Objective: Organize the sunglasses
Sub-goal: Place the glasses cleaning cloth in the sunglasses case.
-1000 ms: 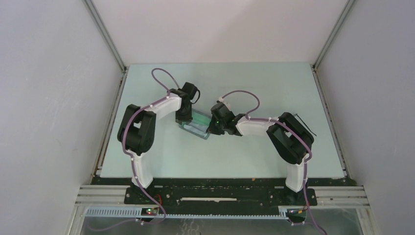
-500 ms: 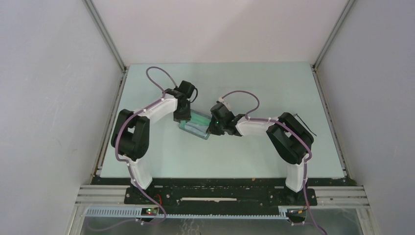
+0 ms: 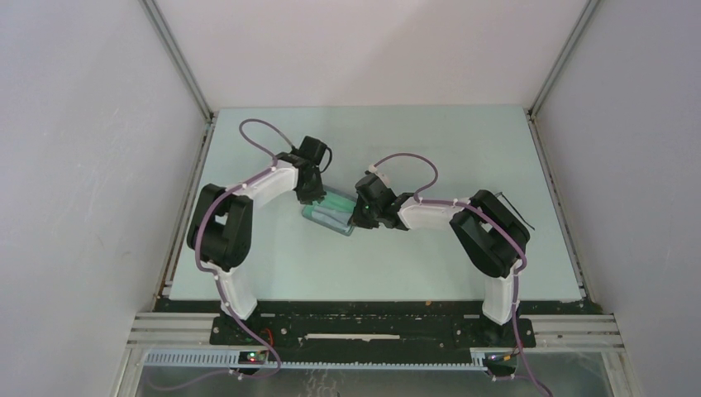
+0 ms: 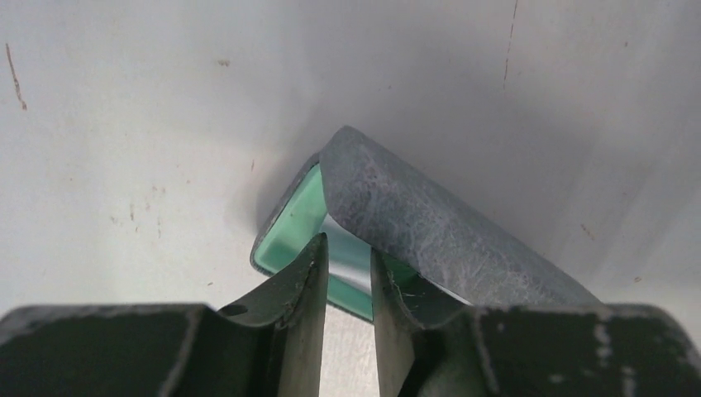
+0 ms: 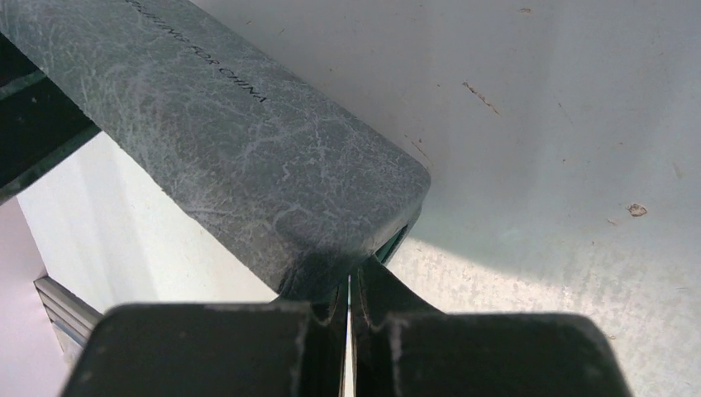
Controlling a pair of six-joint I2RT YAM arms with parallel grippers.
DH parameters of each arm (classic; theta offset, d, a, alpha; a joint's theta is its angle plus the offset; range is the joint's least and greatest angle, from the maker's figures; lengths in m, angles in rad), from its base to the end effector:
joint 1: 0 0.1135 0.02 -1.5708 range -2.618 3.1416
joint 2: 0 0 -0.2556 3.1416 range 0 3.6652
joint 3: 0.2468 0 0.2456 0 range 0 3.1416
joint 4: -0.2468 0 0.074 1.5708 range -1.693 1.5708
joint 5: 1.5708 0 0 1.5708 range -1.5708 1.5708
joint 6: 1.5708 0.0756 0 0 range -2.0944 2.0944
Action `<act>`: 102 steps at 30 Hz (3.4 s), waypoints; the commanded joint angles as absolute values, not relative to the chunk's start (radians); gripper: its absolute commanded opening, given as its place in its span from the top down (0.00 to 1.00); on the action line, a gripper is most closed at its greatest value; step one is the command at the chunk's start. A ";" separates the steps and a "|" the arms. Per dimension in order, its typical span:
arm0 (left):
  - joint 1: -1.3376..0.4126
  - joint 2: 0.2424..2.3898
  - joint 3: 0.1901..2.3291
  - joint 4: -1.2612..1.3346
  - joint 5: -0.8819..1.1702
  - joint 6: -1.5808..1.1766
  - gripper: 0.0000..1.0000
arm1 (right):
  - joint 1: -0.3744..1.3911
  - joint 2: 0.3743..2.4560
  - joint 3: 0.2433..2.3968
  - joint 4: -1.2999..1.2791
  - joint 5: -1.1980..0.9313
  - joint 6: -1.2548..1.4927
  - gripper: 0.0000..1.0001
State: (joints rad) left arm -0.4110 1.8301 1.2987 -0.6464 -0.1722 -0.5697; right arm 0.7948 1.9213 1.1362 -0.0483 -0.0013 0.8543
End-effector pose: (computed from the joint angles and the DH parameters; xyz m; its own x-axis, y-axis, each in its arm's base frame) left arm 0.3518 -0.1392 0.1544 -0.8930 -0.1905 -0.4079 -0.1760 0.9817 -0.0733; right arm 0.2936 0.2993 0.1169 -0.8792 0.1808 -0.4409 -0.0781 0.8580 0.5077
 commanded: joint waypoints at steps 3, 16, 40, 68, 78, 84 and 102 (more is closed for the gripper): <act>-0.391 1.865 1.277 -0.561 -0.170 -0.605 0.73 | 0.805 1.925 1.161 -0.039 0.011 0.837 1.00; -0.393 1.886 1.184 -0.505 -0.151 -0.626 0.81 | 0.806 1.924 1.161 -0.035 0.011 0.831 1.00; -0.401 1.778 1.100 -0.351 -0.066 -0.562 1.00 | 0.830 1.914 1.161 -0.058 0.032 0.831 0.84; -0.413 1.729 1.061 -0.237 -0.023 -0.520 1.00 | 0.872 1.751 1.120 -0.133 0.210 0.769 0.69; -0.414 1.758 1.104 -0.277 -0.080 -0.502 1.00 | 0.872 1.655 1.026 -0.124 0.254 0.758 0.68; -0.415 1.762 1.112 -0.321 -0.165 -0.507 1.00 | 0.872 1.645 1.007 -0.127 0.259 0.753 0.68; -0.423 1.706 1.117 -0.346 -0.168 -0.531 0.66 | 0.877 1.633 1.000 -0.125 0.260 0.746 0.67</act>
State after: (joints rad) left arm -0.4118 1.7782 1.0809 -0.3393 -0.1417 -0.5243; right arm 0.8619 1.6733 1.0058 -0.1375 0.2283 0.7605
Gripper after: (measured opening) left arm 0.312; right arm 0.327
